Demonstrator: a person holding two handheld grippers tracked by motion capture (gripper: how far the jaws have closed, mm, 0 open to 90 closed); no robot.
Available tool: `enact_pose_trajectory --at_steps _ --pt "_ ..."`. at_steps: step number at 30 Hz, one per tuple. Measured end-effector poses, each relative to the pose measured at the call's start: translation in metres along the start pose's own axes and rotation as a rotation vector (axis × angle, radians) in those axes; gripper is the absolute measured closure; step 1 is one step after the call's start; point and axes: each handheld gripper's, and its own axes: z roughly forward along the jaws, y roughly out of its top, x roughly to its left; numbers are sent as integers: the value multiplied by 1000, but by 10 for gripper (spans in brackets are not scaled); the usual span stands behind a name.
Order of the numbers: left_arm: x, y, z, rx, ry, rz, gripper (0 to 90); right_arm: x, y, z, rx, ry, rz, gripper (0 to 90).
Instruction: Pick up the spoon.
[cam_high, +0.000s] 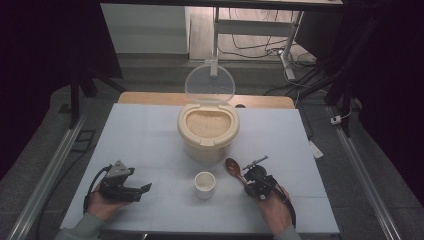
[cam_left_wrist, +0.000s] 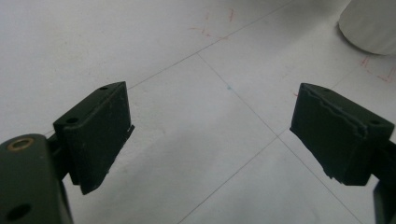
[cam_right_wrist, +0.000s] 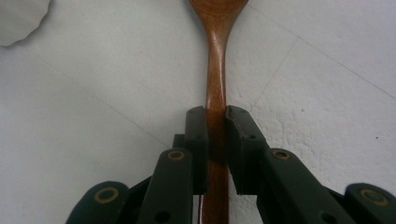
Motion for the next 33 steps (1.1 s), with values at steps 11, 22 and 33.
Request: enact_pose_trajectory --at_steps 11,22,33 --pt "0 0 1 5 4 2 121 -16 -8 -12 -48 44 -20 792" --pt "0 0 1 7 7 0 122 -36 -19 -31 -125 137 -30 793" --pt "1 0 2 10 9 1 121 -45 -23 -58 -213 265 -142 793"
